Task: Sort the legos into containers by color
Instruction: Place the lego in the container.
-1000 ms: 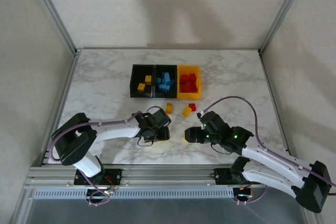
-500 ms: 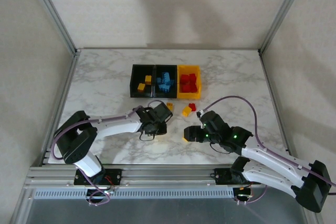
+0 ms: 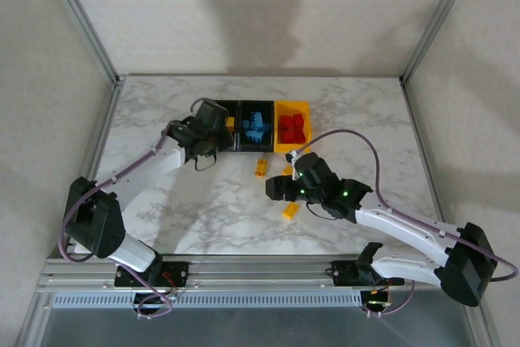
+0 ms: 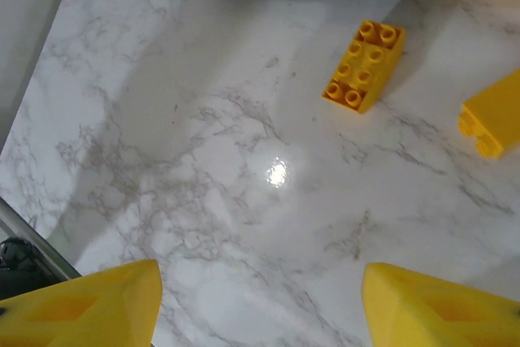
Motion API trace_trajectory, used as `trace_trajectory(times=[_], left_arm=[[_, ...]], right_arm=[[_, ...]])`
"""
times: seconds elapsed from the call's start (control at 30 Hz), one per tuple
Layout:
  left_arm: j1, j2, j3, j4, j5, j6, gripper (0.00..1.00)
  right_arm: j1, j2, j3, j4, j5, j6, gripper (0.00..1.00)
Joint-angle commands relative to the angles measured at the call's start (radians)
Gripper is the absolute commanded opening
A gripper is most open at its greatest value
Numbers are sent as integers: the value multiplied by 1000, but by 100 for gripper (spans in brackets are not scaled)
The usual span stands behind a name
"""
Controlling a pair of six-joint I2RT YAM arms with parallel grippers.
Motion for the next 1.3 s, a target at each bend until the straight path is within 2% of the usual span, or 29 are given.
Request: trace_trajectory(times=[0.0,0.27,0.6,0.8,1.13,1.27], left_arm=[[65,76,86,-32,10,71,25],[147,330,294,-53,24,135,25],[157,550,482,-116,-58,167,27],[156,596,527,-128,-70,166,31],[153,595,541,-138,-70,165,51],[150,577,541,-143,-70,164,52]], right_arm=[[11,41,38,56,-15,-25,66],[12,59,26,74,3,13,65],[12,43,21,33,20,23,65],[12,41,20,27,23,19,65],[11,43,23,28,19,10,65],[11,33,20,23,26,12,65]])
